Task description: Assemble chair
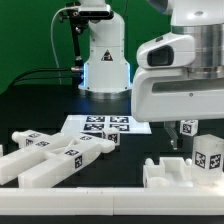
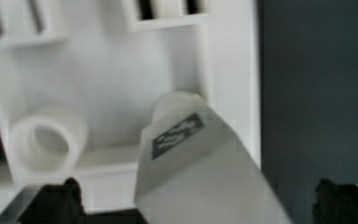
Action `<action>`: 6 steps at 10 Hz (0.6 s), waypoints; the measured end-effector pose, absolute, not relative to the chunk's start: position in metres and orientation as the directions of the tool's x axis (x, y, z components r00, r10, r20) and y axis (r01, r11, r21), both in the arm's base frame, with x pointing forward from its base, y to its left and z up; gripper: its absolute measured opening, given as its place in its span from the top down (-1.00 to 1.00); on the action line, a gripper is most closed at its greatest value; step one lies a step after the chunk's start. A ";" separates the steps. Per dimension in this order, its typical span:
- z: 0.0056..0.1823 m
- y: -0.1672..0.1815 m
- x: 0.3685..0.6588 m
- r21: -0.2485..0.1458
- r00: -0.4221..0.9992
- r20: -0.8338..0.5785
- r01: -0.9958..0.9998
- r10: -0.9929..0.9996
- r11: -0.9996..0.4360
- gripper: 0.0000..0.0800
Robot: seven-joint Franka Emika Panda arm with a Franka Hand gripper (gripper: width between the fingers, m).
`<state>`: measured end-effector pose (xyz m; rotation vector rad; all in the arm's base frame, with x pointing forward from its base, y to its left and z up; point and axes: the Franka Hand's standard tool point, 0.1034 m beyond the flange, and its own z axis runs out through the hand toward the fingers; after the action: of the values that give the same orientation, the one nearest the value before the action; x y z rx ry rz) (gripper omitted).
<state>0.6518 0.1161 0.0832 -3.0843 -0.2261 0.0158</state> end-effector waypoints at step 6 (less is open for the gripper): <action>0.079 0.118 0.649 -0.011 0.983 -0.008 0.183 0.183 -0.983 0.29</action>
Offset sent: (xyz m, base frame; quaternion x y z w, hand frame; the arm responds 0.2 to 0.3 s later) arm 0.0000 0.0000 0.0000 0.0000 0.0000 0.0000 1.0000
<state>0.6494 0.1181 0.0788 -3.1181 -0.2878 0.0136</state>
